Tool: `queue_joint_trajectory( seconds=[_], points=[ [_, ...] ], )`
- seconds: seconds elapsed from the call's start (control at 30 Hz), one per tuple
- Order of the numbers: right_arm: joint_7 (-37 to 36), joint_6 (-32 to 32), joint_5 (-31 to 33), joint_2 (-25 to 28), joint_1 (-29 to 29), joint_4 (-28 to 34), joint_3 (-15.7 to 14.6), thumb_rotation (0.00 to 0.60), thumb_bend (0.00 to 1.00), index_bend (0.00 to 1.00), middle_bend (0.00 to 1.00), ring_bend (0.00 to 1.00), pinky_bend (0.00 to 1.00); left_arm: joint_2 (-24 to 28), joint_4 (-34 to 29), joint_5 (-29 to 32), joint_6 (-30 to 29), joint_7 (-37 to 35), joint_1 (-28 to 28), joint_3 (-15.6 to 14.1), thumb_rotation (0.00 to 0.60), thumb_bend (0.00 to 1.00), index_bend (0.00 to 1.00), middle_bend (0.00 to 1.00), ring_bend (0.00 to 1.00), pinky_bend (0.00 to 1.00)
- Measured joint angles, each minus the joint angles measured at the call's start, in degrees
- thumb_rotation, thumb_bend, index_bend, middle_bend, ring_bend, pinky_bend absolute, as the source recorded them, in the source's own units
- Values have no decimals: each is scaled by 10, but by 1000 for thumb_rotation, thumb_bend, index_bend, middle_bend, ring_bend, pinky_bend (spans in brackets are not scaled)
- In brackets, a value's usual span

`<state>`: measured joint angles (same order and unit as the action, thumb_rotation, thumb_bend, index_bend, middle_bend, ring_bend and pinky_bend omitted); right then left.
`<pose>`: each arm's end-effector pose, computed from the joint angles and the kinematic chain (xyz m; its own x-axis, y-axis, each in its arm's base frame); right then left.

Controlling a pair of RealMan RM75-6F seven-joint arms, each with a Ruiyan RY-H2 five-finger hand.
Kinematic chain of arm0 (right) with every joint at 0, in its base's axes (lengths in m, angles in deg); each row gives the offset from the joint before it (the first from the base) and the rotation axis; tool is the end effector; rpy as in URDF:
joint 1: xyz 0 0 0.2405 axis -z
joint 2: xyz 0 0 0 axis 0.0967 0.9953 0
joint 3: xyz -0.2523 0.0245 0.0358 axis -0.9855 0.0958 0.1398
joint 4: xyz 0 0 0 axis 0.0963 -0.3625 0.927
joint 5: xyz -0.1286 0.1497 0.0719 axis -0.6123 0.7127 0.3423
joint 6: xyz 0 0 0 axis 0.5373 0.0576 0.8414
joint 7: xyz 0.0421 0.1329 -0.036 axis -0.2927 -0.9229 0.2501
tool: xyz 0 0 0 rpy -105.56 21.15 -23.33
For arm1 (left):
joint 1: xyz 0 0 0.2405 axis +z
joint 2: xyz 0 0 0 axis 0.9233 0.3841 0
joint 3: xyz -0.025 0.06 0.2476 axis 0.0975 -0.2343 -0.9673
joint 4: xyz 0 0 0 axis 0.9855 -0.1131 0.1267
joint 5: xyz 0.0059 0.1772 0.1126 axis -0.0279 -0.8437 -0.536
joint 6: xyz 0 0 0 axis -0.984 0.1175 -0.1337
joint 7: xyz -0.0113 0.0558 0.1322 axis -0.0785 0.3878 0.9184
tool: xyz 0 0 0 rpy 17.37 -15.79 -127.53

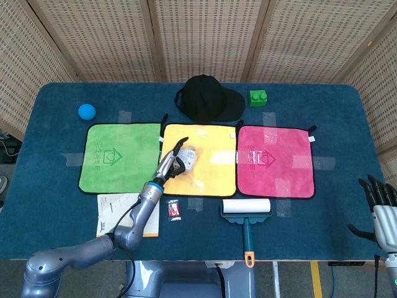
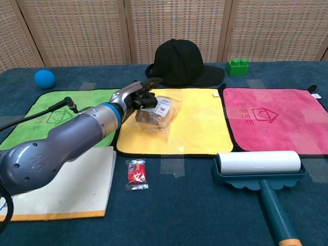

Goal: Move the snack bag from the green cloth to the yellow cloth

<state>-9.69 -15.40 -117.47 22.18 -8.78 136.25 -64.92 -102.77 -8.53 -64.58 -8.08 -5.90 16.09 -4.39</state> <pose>-0.3317 -0.1778 0.1865 0.4234 -0.0266 0.9055 -0.9009 0.0930 0.4240 -0.0800 0.3837 -0.1274 -0.5042 0.4538 0.7348 0.8347 0.0377 0.5494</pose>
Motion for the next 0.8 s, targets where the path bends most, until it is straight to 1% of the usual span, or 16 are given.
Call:
queue_joint_trajectory(
  seconds=[0.23, 0.33, 0.43, 0.47, 0.5, 0.53, 0.6, 0.67, 0.7, 0.73, 0.8],
  points=[
    [-1, -3, -3, 1, 2, 2, -2, 600, 0, 0, 0, 0, 0, 14, -44, 13, -2, 38, 0, 2, 600, 1000, 0, 0, 0, 0],
    [-2, -6, -6, 2, 3, 3, -3, 600, 0, 0, 0, 0, 0, 34, -67, 13, -11, 47, 10, 0, 600, 1000, 0, 0, 0, 0],
    [-2, -10, -11, 3, 4, 6, -4, 600, 0, 0, 0, 0, 0, 69, -97, 13, -16, 69, 22, -6, 600, 1000, 0, 0, 0, 0],
    [-2, -11, -13, 4, 5, 7, -4, 600, 0, 0, 0, 0, 0, 87, -112, 13, -18, 82, 28, -8, 600, 962, 0, 0, 0, 0],
    [-2, -12, -14, 4, 5, 8, -5, 600, 0, 0, 0, 0, 0, 101, -125, 13, -21, 92, 32, -10, 600, 877, 0, 0, 0, 0],
    [-2, -13, -15, 4, 5, 9, -5, 600, 0, 0, 0, 0, 0, 116, -139, 14, -24, 103, 37, -12, 600, 748, 0, 0, 0, 0],
    [0, -15, -18, 4, 6, 11, -6, 600, 0, 0, 0, 0, 0, 153, -172, 16, -31, 133, 48, -18, 600, 341, 0, 0, 0, 0],
    [2, -17, -21, 4, 6, 13, -7, 600, 0, 0, 0, 0, 0, 190, -205, 18, -38, 171, 59, -25, 600, 91, 0, 0, 0, 0],
    [3, -18, -23, 4, 7, 14, -7, 600, 0, 0, 0, 0, 0, 205, -218, 19, -42, 189, 64, -28, 600, 18, 0, 0, 0, 0],
    [3, -19, -24, 4, 7, 15, -8, 600, 0, 0, 0, 0, 0, 220, -230, 20, -47, 207, 68, -32, 600, 1, 0, 0, 0, 0],
    [6, -21, -28, 4, 7, 18, -9, 600, 0, 0, 0, 0, 0, 253, -258, 23, -62, 254, 79, -41, 600, 0, 0, 0, 0, 0]
  ],
)
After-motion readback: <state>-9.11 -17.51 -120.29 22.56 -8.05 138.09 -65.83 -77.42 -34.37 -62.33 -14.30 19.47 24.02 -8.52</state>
